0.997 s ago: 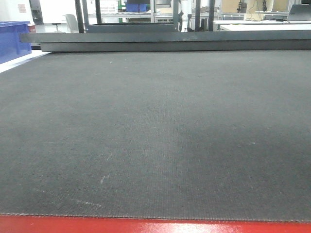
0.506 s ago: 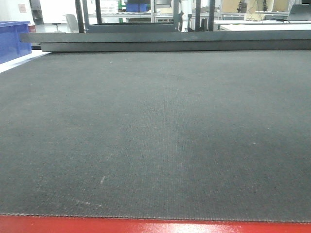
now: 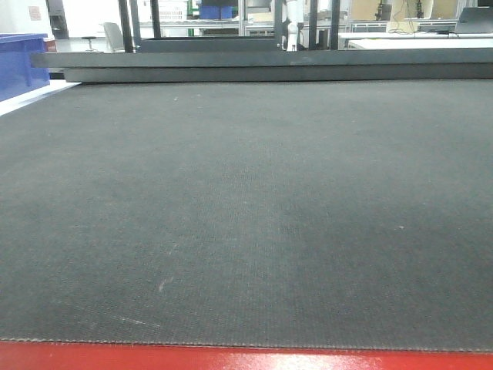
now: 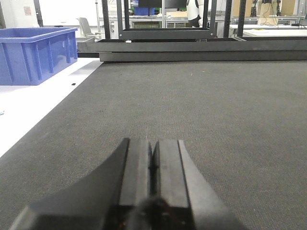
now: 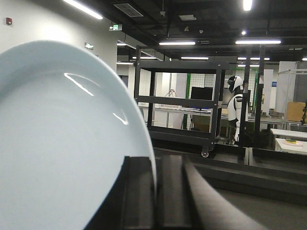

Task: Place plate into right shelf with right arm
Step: 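Drive the base away from the table toward the blue-bin shelving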

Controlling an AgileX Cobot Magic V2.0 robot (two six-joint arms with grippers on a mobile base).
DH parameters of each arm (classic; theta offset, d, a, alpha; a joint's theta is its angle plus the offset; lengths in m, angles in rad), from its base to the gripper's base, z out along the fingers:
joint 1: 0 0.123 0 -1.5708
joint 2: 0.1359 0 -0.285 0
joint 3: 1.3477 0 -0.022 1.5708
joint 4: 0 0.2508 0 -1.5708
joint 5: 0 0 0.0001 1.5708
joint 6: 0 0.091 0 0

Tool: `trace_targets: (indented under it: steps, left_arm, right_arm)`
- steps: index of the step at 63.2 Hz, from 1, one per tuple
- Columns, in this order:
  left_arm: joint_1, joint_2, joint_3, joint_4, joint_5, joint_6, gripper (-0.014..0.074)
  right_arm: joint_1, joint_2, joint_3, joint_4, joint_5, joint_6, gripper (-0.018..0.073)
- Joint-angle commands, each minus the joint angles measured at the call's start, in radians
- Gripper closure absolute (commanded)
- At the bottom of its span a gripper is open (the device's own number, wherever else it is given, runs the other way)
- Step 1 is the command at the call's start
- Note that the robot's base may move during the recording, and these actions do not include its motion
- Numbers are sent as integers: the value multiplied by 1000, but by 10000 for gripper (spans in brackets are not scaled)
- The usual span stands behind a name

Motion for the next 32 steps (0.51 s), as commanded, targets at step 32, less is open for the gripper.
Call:
trace_targets:
  steps: [32]
  left_arm:
    - [-3,-12,8,-2,-84,-2,643]
  right_arm:
    - [0,16,-30,-13,-94,-5,508]
